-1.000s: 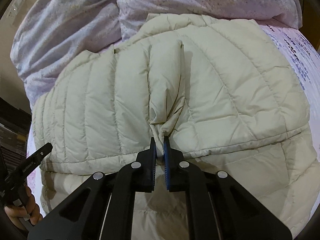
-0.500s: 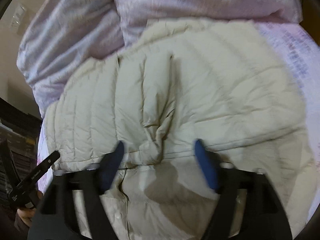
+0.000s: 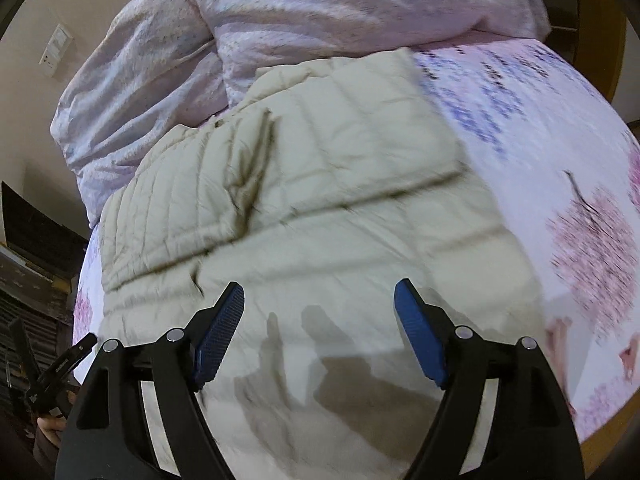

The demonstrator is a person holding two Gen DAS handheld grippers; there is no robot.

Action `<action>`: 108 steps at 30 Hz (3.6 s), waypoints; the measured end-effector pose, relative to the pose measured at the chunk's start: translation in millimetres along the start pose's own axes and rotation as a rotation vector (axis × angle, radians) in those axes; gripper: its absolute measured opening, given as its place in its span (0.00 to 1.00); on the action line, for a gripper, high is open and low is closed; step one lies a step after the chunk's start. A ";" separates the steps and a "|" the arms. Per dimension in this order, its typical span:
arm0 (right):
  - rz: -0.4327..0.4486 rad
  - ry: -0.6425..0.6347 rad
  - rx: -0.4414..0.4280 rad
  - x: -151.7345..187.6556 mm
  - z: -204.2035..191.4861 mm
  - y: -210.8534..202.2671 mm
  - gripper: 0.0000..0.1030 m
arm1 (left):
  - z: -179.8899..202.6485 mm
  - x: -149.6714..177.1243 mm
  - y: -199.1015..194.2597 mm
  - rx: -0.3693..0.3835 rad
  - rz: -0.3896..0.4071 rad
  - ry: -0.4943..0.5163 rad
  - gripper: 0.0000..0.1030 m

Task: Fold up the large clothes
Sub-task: 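Grasp the jacket hem with both grippers, then lift the hem and fold it toward the collar with both grippers, release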

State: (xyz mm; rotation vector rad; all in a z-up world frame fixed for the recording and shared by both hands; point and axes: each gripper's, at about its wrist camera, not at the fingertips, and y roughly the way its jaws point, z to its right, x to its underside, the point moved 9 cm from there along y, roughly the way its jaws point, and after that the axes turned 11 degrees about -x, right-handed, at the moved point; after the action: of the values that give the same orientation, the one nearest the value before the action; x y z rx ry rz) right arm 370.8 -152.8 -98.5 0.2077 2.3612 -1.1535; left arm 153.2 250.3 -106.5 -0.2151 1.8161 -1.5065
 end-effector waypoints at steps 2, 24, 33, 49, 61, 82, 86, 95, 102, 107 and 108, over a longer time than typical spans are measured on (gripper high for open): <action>0.010 0.008 0.008 9.8 13.8 -13.0 0.77 | -11.8 15.1 -4.3 0.006 -0.005 -0.023 0.62; 0.051 0.037 0.020 106.1 90.6 -72.6 0.69 | -47.4 112.4 -16.9 0.077 -0.043 -0.171 0.57; 0.058 0.065 -0.011 116.8 91.8 -76.1 0.35 | -43.1 125.2 -17.3 0.128 -0.045 -0.207 0.41; 0.169 0.024 -0.054 69.7 65.9 -103.3 0.08 | -37.0 74.9 -68.5 0.171 0.079 -0.215 0.04; 0.267 -0.002 -0.085 -5.5 38.6 -111.7 0.08 | -15.4 -17.3 -94.1 0.166 0.195 -0.215 0.04; 0.295 0.004 -0.032 -139.9 22.2 -41.7 0.08 | 36.1 -174.2 -22.3 0.149 0.198 -0.192 0.04; 0.285 0.039 -0.013 -160.6 26.0 -21.0 0.08 | 48.8 -201.4 -2.9 0.145 0.176 -0.170 0.04; 0.229 0.131 0.014 -195.6 43.6 26.9 0.09 | 73.8 -241.5 47.5 0.149 0.107 -0.172 0.04; 0.177 0.245 -0.036 -216.1 62.4 66.6 0.11 | 82.7 -256.4 90.5 0.151 0.027 -0.217 0.08; 0.153 0.296 -0.067 -234.4 67.0 92.4 0.21 | 89.1 -262.5 115.2 0.131 -0.007 -0.239 0.16; 0.151 0.311 -0.079 -238.5 67.0 97.2 0.29 | 90.1 -263.2 118.4 0.128 -0.012 -0.245 0.24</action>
State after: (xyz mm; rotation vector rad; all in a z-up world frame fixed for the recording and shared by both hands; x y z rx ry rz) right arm 634.9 -124.4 -81.9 0.5633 2.5997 -1.0138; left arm 433.5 363.4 -100.5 -0.3332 1.5235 -1.5272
